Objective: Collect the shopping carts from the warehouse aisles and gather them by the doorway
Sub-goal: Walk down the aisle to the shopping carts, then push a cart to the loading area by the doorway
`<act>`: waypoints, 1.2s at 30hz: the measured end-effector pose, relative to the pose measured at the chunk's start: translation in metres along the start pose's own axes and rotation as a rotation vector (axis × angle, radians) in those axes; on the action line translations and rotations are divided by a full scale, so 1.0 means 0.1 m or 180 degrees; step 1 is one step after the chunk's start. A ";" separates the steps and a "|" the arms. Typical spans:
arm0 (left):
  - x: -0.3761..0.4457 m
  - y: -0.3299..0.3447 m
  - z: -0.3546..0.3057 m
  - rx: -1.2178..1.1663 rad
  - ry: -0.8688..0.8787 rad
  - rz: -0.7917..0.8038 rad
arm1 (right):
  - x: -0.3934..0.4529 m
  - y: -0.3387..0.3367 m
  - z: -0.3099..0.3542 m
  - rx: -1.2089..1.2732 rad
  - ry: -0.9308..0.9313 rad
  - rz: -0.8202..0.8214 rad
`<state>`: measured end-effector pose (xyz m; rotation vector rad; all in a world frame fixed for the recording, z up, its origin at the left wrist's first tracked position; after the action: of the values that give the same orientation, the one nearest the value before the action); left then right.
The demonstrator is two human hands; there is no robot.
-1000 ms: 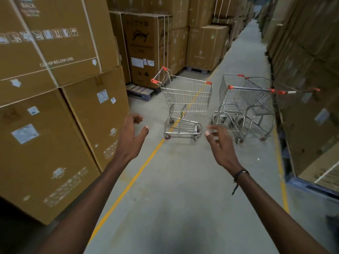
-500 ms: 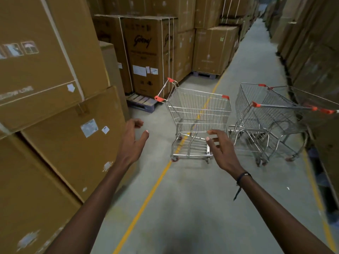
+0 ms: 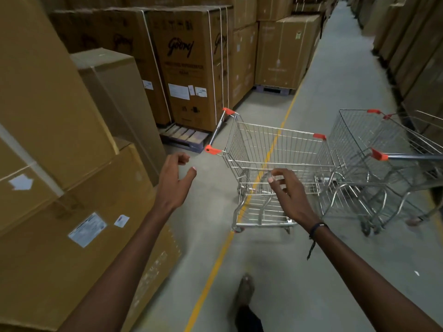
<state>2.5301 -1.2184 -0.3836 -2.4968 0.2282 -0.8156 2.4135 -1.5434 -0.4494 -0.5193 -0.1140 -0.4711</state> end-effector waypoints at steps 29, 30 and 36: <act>4.79 2.60 3.53 -0.0071 -0.0343 0.1394 | 4.33 2.20 -1.30 0.0088 0.0741 0.0146; 4.91 2.73 3.59 -0.0067 -0.0233 0.1608 | 4.36 2.29 -1.34 0.0100 0.0820 0.0147; 5.34 3.34 4.01 -0.0188 0.0320 0.2545 | 4.40 2.65 -1.49 0.0094 0.1286 0.0028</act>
<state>3.1965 -1.5043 -0.5608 -2.1152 1.1970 -0.5811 2.9244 -1.5936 -0.5999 -0.3870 0.2682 -0.5564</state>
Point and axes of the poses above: each hand's wrist, its own x-axis towards the middle knuckle, its own y-axis out of the palm, z = x × y, the point moved 9 cm from there along x, towards the middle knuckle, and after that the axes turned 9 degrees about y, right-handed, at the moved point
